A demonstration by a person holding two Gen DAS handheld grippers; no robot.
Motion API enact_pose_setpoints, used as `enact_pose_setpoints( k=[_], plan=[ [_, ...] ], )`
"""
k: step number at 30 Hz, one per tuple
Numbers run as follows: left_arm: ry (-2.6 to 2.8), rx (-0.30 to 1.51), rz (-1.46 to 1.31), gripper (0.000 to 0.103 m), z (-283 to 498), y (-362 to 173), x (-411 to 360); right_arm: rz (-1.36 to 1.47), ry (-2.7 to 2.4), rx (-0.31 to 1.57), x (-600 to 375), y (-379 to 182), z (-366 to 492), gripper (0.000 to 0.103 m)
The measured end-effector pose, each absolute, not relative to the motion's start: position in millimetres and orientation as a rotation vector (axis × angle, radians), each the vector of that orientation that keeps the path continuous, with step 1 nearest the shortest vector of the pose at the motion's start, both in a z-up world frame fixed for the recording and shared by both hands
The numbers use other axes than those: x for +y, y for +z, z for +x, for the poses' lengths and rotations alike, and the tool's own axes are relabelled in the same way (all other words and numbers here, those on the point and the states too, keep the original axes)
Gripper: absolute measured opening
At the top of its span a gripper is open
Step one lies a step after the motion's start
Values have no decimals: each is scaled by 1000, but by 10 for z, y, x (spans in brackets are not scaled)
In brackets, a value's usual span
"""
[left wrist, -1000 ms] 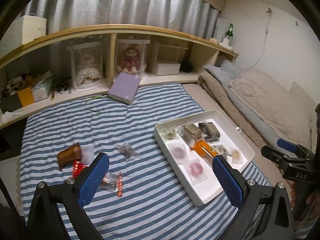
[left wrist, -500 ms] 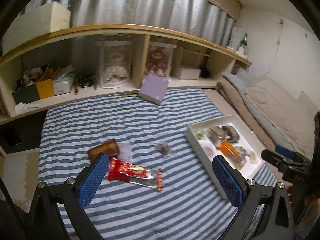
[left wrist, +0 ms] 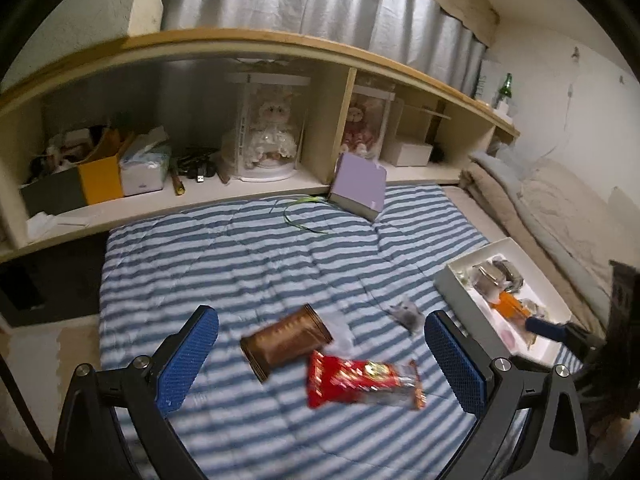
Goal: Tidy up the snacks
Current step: 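Grasp the red snack bag with the right gripper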
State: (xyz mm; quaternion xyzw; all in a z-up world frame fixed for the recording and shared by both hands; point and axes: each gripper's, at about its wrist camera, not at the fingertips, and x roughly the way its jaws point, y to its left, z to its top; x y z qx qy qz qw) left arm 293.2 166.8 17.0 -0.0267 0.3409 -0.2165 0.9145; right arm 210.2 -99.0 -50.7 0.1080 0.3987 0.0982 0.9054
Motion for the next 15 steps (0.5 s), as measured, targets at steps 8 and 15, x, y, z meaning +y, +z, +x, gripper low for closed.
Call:
enact_pose_setpoints(
  k=[8,15],
  plan=[
    [-629,817,-169,101,3910,-283,1826,92,450,876,-507,-884,2548,90],
    [-740,877,-214,99,4423,-726,1711,-68,648,968,-121,-1260,2999,81]
  ],
)
